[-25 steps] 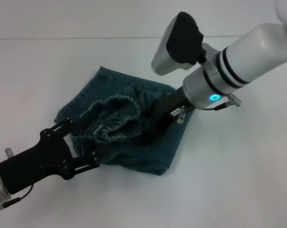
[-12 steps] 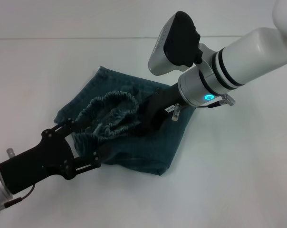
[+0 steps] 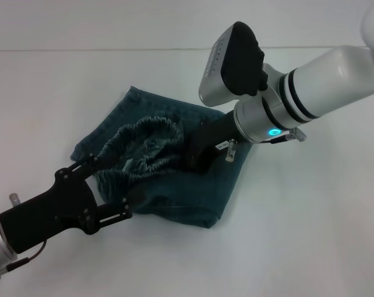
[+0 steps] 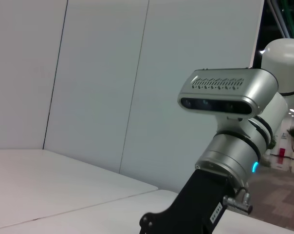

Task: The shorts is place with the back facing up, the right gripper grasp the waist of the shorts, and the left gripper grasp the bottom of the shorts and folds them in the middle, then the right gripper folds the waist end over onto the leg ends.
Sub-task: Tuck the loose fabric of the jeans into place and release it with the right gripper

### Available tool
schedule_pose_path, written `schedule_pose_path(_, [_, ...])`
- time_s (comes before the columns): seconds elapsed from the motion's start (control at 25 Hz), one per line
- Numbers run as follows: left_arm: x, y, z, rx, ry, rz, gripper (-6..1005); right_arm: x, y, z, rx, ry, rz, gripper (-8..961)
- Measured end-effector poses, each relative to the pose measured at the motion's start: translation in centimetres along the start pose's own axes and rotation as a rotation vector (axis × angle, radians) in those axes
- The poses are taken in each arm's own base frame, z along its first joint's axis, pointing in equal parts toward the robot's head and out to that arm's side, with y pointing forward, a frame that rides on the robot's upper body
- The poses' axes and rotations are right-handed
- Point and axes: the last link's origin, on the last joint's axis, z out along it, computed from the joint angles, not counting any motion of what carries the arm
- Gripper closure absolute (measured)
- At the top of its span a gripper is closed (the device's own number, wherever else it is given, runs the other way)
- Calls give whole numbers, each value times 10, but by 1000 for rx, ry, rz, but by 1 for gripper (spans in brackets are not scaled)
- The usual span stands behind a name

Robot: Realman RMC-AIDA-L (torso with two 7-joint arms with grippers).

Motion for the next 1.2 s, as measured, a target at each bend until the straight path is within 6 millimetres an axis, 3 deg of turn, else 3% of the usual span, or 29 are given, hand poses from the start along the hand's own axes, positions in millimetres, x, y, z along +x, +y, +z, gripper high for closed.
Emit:
schedule_pose_path(0.12, [-1, 1, 0, -1, 1, -4, 110, -3, -3, -5, 20, -20, -14, 777])
schedule_pose_path(0.56, [-2, 3, 3, -9, 8, -23, 111, -25, -23, -25, 119, -94, -180, 908])
schedule_pose_path(1.0, [-5, 5, 3, 0, 10, -45, 111, -43, -48, -41, 219, -173, -280, 906])
schedule_pose_path(1.2, [-7, 6, 3, 1, 13, -52, 111, -44, -47, -40, 214, -177, -300, 621])
